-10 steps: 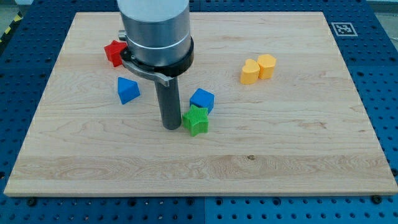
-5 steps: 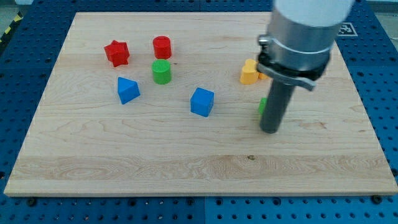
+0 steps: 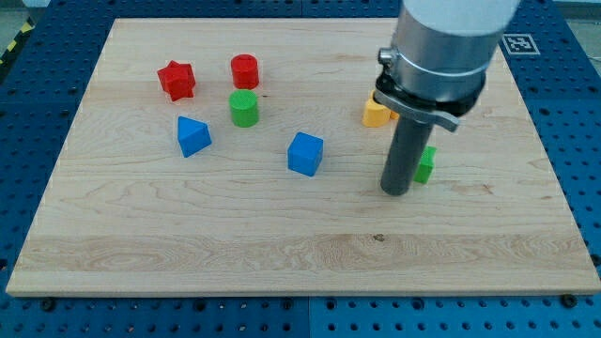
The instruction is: Move the green star to the center right of the board
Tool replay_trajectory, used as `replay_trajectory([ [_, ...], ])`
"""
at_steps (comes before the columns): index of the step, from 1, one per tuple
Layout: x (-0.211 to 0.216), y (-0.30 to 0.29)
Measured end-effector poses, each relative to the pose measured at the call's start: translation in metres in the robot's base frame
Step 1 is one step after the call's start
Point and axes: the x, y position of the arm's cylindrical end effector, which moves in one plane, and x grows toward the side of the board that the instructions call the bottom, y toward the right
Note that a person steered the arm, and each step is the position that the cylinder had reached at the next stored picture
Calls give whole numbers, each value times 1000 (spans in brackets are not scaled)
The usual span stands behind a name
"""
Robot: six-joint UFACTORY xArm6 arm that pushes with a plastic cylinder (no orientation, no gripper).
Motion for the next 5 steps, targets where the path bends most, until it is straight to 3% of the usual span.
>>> replay_trajectory([
  [2,-21,0],
  [5,-21,69],
])
